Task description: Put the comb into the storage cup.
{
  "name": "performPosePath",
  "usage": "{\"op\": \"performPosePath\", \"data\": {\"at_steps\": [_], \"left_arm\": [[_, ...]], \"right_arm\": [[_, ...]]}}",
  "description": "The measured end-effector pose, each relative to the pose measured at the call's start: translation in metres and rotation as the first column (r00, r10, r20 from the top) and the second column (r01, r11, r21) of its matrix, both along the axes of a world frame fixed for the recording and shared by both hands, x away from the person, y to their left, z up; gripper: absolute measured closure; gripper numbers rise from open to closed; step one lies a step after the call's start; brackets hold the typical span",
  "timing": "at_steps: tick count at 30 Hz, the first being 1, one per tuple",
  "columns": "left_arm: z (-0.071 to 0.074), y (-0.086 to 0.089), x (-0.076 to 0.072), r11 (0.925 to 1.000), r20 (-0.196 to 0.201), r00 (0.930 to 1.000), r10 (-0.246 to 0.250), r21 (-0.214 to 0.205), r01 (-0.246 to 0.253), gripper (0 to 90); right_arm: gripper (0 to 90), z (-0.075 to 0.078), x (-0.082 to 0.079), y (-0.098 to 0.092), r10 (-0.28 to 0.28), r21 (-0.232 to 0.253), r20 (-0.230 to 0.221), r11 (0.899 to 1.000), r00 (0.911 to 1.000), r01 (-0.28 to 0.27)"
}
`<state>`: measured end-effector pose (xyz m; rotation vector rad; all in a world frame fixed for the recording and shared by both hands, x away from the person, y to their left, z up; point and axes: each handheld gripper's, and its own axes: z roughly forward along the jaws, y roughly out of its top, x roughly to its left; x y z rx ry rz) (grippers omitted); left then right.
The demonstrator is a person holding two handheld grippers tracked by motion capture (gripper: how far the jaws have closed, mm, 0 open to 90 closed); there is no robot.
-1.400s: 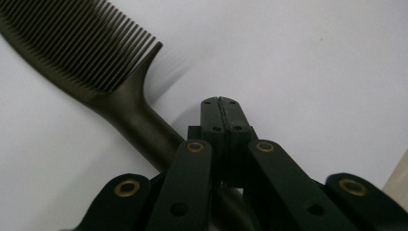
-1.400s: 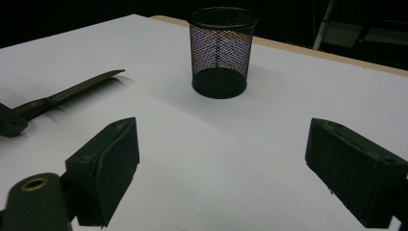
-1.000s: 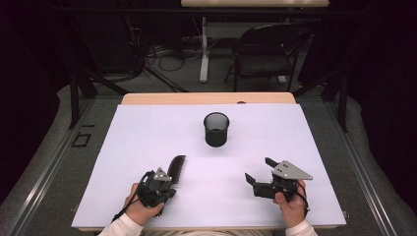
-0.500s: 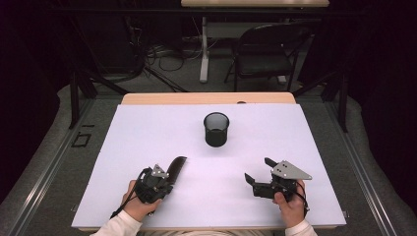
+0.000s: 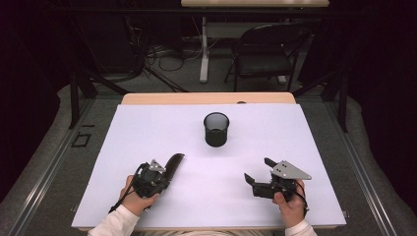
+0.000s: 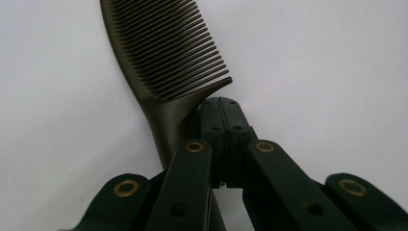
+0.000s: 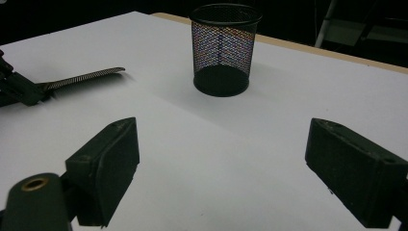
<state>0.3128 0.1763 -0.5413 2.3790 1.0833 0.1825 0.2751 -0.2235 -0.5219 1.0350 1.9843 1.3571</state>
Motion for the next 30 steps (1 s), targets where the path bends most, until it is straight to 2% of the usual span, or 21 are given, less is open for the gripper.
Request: {"op": "performPosePath", "data": {"at_steps": [7,14,19,30], "left_arm": [[0.002,0.008,0.009,0.9997,-0.013,0.9998,-0.012,0.022,0.012,90.0],[0.003,0.013,0.012,0.9982,-0.017,0.9997,-0.015,0.058,0.016,90.0],[0.003,0.018,0.014,0.9984,-0.016,0.9999,0.0,0.056,0.001,90.0],[0.001,0.026,0.015,0.9991,-0.012,0.9993,0.035,0.022,-0.035,90.0]], "right_arm": [[11.6,0.0,0.0,0.0,0.0,-0.005,-0.002,1.0,1.0,0.0],[11.6,-0.001,0.0,0.001,-0.001,-0.004,-0.001,1.0,1.0,0.001],[11.6,-0.001,0.0,0.001,0.001,-0.004,-0.001,1.0,1.0,-0.001],[11.6,-0.001,0.001,0.001,0.003,-0.004,0.002,1.0,1.0,-0.003]]}}
